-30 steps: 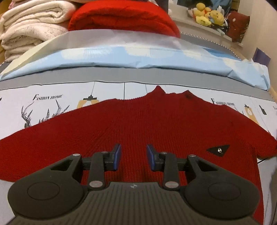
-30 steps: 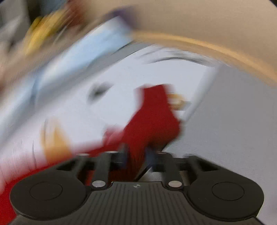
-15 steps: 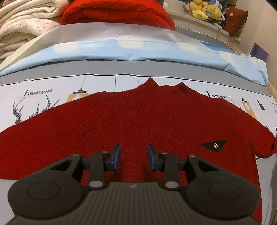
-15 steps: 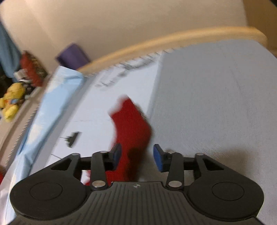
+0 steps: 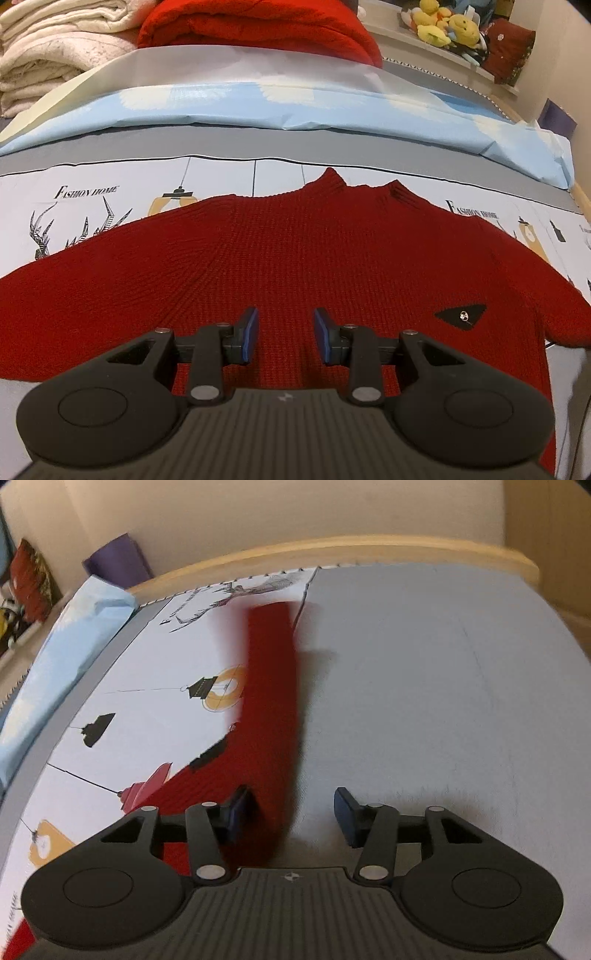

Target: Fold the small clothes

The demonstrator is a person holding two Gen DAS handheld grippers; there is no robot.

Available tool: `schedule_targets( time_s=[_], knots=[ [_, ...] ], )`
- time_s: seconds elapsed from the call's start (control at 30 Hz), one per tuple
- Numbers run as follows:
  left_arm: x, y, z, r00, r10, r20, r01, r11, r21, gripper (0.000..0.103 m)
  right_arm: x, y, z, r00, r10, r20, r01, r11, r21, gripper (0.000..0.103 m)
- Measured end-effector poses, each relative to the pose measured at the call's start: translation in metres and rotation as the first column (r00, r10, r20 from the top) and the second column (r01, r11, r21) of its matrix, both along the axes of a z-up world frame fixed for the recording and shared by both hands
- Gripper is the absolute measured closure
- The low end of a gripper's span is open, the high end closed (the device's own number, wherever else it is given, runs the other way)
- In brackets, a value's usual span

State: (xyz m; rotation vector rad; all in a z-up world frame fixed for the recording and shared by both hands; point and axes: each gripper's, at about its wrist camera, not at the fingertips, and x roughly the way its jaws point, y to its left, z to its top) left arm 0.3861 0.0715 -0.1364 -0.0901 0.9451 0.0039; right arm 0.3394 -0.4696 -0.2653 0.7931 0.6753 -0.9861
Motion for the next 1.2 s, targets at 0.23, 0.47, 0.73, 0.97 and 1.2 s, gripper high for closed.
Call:
schedule_targets(
  time_s=[0.23,0.47,0.73,0.97,1.2],
  knots=[
    [-0.002,0.001,0.000,1.000,-0.013,0.000,0.013,1.000,0.013,0.067,0.000,-0.021,-0.007,0.999,-0.049,-0.018,0.050,0.999,0.015,0.088],
    [-0.003,0.002,0.001,1.000,-0.015,-0.002,0.015,1.000,0.010,0.067,-0.008,-0.029,0.045,0.918,0.141,0.372,-0.071,0.978,-0.195,0.093],
    [-0.010,0.003,0.019,0.999,-0.043,0.022,0.042,0.999,0.023,0.067,0.009,-0.040,-0.004,0.986,0.164,0.026,-0.165,0.983,0.077,0.081],
    [-0.026,0.021,0.059,0.996,-0.027,0.091,0.028,1.000,-0.006,0.067,0.002,0.002,0.034,0.895,0.446,0.015,-0.445,0.889,0.107,0.076],
    [-0.060,0.053,0.094,0.987,0.000,0.158,0.002,1.000,-0.012,0.067,-0.067,0.071,0.085,0.695,0.716,0.065,-0.715,0.677,0.178,0.071]
  ],
)
